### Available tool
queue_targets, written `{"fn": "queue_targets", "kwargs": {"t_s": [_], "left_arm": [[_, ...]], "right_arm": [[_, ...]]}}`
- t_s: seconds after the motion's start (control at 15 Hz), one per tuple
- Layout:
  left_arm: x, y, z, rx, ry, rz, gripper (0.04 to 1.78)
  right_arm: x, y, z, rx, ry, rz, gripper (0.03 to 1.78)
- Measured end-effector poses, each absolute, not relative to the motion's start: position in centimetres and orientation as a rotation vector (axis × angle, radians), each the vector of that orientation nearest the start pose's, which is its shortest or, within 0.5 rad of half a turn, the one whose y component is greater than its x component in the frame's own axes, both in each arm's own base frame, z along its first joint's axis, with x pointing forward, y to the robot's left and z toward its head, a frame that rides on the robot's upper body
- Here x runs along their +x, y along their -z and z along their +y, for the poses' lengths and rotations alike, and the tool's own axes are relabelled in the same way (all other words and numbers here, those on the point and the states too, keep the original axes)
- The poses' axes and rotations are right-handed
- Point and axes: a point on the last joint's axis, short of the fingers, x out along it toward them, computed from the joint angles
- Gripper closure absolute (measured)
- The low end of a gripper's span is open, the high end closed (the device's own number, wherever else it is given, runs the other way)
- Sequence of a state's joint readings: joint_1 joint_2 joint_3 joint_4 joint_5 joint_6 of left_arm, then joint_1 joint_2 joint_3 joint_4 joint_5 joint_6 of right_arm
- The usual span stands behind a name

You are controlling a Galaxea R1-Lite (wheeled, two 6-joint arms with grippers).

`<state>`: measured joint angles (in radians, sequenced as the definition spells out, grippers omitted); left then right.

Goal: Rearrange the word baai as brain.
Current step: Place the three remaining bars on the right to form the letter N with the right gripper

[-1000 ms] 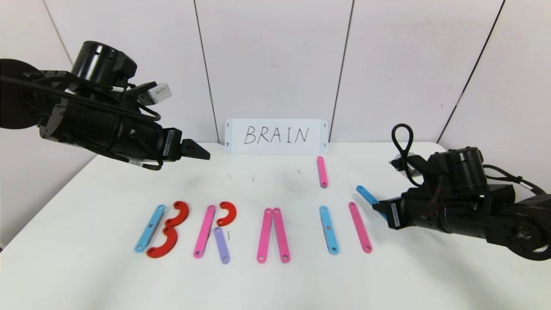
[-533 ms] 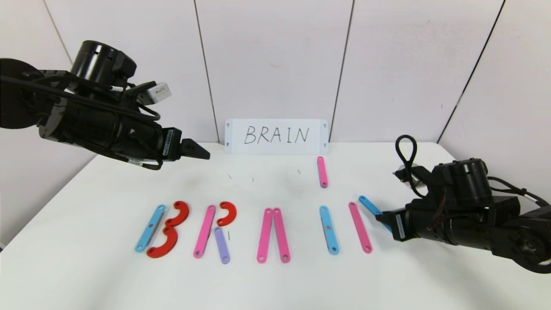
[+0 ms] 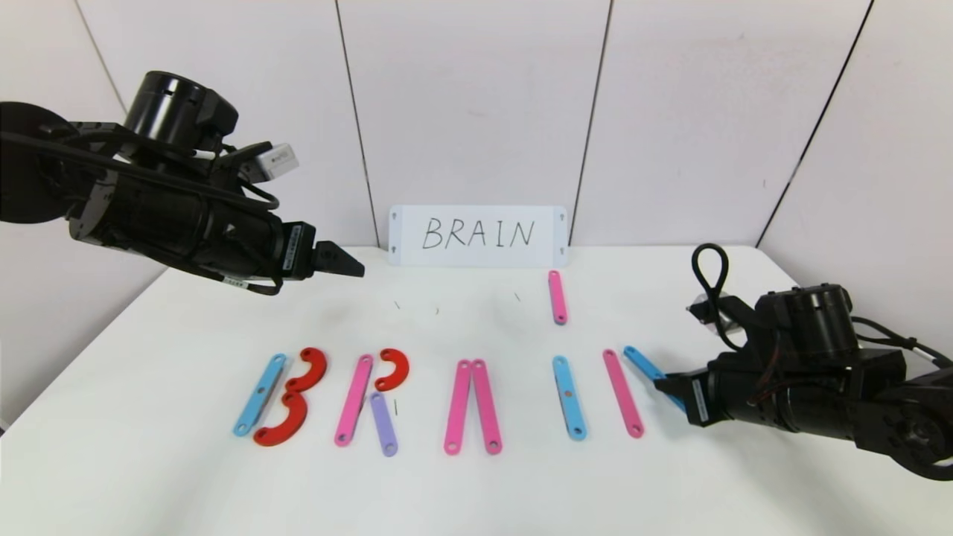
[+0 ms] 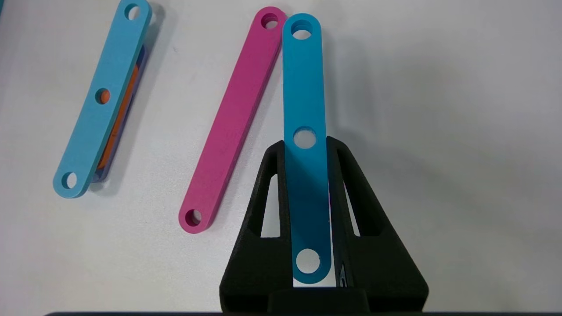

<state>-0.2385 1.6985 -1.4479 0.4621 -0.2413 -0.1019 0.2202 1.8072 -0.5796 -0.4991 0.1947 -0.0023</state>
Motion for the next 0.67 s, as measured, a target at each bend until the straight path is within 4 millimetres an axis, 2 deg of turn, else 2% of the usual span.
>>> {"fn": "queue_targets", "kwargs": {"t_s": [0.67], "left_arm": [[29.3, -26.1, -7.7, -0.097, 0.422, 0.742, 0.08]], "right_arm": [[27.8, -7.1, 5.5, -0.037, -0.431, 0.718, 1.54]]}}
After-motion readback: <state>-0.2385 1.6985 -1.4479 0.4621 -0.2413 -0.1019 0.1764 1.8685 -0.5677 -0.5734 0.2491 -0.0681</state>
